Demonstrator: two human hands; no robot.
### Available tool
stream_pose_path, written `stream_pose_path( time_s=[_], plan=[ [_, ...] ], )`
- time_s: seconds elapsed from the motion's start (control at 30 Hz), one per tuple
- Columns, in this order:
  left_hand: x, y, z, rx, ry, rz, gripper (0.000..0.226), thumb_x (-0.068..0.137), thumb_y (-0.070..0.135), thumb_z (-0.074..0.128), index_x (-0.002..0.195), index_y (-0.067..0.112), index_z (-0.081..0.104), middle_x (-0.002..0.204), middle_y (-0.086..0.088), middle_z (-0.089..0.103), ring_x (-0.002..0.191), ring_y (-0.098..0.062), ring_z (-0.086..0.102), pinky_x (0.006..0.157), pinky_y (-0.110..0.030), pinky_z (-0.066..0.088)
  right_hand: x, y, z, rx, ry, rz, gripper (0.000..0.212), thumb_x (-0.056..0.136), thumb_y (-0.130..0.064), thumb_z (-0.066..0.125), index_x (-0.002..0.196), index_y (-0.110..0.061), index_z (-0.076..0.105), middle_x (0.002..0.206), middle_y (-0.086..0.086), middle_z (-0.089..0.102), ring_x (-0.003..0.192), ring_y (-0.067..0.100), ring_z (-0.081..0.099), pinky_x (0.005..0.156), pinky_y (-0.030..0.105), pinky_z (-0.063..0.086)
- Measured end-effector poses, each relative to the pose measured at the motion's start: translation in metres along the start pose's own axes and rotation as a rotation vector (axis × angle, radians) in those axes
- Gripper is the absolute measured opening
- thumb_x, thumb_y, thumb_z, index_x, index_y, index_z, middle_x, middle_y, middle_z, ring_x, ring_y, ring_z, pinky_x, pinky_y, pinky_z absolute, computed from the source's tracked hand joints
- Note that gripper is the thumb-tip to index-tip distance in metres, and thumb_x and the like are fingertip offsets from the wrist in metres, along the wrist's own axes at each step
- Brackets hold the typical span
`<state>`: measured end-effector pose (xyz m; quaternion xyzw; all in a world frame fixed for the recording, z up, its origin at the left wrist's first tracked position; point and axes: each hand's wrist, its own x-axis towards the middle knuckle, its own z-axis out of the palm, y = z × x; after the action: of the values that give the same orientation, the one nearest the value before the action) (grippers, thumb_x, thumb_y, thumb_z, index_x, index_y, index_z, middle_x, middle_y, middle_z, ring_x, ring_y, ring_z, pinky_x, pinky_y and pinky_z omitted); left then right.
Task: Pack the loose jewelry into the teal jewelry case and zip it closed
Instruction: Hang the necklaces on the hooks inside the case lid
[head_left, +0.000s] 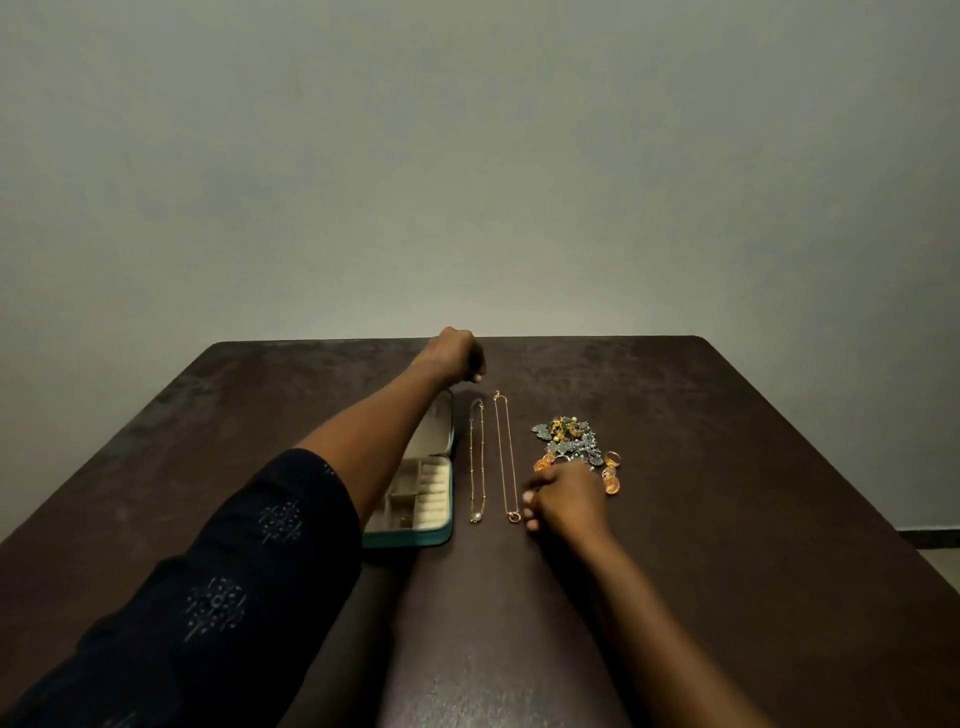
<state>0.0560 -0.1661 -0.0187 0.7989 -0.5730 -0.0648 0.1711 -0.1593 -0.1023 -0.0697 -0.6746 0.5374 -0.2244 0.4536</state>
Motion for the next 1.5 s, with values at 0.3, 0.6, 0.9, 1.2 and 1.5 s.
stream_pose_path(
  time_s=[0.3,0.6,0.9,1.2,1.5],
  plan=[
    [-0.069,-0.042,-0.031,-0.009,0.041,-0.031,0.016,0.081,0.003,0.069,0.096,0.004,0.072,0.099,-0.013,0.072,0.096,-0.022,0.066,0.079,-0.025,0.048,-0.004,-0.039,0.010,-0.136,-0.080,-0.216,0.017,0.082,-0.001,0.065,0.097,-0.004,0.073,0.071,0.011,0.069,0.052,0.015,0.060,0.071,0.031,0.057],
    [-0.132,-0.043,-0.014,-0.119,0.042,-0.051,0.016,0.080,0.007,0.071,0.096,0.006,0.072,0.100,-0.010,0.071,0.082,-0.011,0.061,0.073,-0.021,0.047,-0.018,-0.060,0.067,-0.298,-0.117,-0.380,0.025,0.082,0.003,0.058,0.099,-0.007,0.074,0.101,0.019,0.071,0.096,0.030,0.068,0.089,0.038,0.053],
    [-0.153,-0.048,-0.025,-0.089,-0.127,-0.161,0.018,0.079,0.005,0.070,0.097,0.009,0.072,0.094,-0.002,0.069,0.084,-0.010,0.061,0.073,-0.020,0.051,-0.010,-0.070,0.070,-0.679,-0.300,-0.490,0.027,0.086,-0.005,0.058,0.110,-0.006,0.069,0.114,0.022,0.064,0.105,0.033,0.060,0.091,0.038,0.051],
    [-0.163,-0.048,-0.026,-0.030,-0.260,-0.178,0.025,0.074,0.016,0.078,0.098,0.015,0.074,0.099,0.000,0.072,0.084,-0.006,0.061,0.073,-0.019,0.046,-0.001,-0.066,0.068,-0.695,-0.314,-0.577,0.022,0.082,-0.004,0.065,0.103,-0.008,0.072,0.107,0.015,0.070,0.101,0.025,0.063,0.087,0.029,0.048],
    [-0.161,-0.040,-0.032,-0.085,-0.248,-0.150,0.029,0.080,0.008,0.071,0.108,0.012,0.069,0.107,-0.003,0.067,0.096,-0.013,0.061,0.083,-0.023,0.049,-0.005,-0.075,0.048,0.081,-0.477,-0.328,0.023,0.091,-0.004,0.046,0.072,-0.010,0.057,0.074,0.005,0.059,0.067,0.012,0.057,0.058,0.023,0.045]
  ],
)
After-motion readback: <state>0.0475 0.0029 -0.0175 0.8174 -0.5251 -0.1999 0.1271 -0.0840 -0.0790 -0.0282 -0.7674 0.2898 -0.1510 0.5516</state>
